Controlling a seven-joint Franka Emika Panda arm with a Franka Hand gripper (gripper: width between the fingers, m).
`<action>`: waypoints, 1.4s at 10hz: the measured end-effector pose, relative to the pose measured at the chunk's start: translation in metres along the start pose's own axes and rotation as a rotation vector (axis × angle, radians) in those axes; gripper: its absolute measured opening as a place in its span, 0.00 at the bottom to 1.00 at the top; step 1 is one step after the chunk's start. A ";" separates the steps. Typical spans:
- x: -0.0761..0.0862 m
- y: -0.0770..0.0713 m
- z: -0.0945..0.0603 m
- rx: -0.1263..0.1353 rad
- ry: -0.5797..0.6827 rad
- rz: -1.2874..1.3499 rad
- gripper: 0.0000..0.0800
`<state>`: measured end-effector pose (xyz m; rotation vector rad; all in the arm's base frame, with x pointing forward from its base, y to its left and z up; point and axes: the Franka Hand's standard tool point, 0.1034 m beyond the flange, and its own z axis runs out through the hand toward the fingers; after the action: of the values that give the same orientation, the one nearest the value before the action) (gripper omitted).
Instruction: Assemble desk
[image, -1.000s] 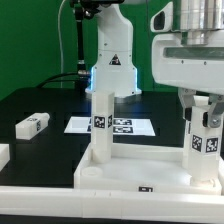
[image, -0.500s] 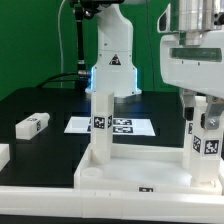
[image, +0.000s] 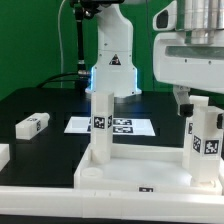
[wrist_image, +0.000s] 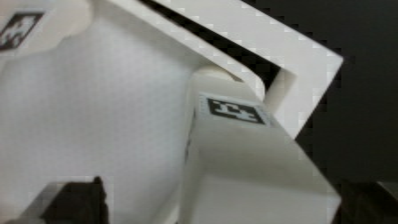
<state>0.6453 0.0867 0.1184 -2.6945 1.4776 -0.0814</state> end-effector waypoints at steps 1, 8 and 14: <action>-0.002 -0.001 0.000 -0.002 0.003 -0.084 0.81; -0.007 -0.003 0.001 -0.024 0.016 -0.738 0.81; -0.002 -0.002 -0.001 -0.058 0.032 -1.083 0.81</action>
Offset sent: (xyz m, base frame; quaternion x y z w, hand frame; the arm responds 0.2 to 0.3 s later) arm -0.0009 0.0094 0.0008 -0.0030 -0.0037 -0.2307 0.9730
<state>0.6455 0.0893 0.1192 -3.1693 -0.1238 -0.1272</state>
